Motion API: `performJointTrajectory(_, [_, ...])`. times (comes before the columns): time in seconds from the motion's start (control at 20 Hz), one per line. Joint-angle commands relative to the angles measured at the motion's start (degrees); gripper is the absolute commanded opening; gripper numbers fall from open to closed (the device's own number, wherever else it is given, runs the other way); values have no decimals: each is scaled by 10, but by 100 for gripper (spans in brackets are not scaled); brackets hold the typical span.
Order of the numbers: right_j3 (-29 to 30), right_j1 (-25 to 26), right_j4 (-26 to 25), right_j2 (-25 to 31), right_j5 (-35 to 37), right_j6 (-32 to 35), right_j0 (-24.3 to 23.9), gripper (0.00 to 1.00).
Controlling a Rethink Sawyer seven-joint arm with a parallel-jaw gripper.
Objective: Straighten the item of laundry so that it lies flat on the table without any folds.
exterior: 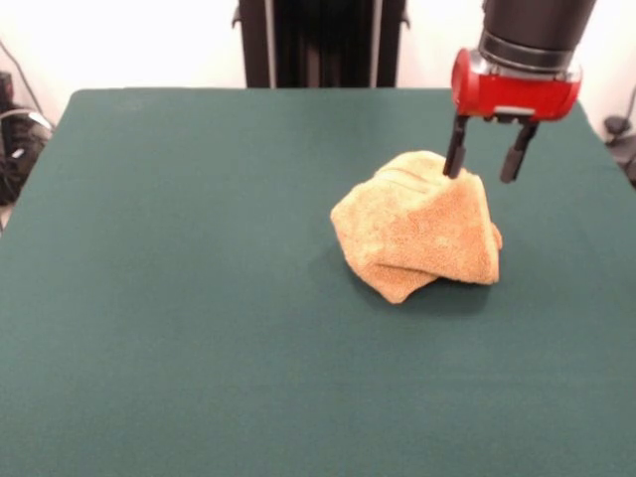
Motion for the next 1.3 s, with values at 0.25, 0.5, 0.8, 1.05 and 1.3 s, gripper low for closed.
performJointTrajectory(0.25, [-1, 61, -8, 22, -21, 127, 21, 100])
performJointTrajectory(0.5, [-1, 70, -4, 25, -33, 126, 20, 100])
performJointTrajectory(0.8, [-6, 70, -1, 24, -27, 126, 21, 100])
performJointTrajectory(1.05, [-11, 75, 1, 25, -27, 125, 20, 100])
performJointTrajectory(1.3, [-12, 76, 1, 24, -29, 125, 21, 100])
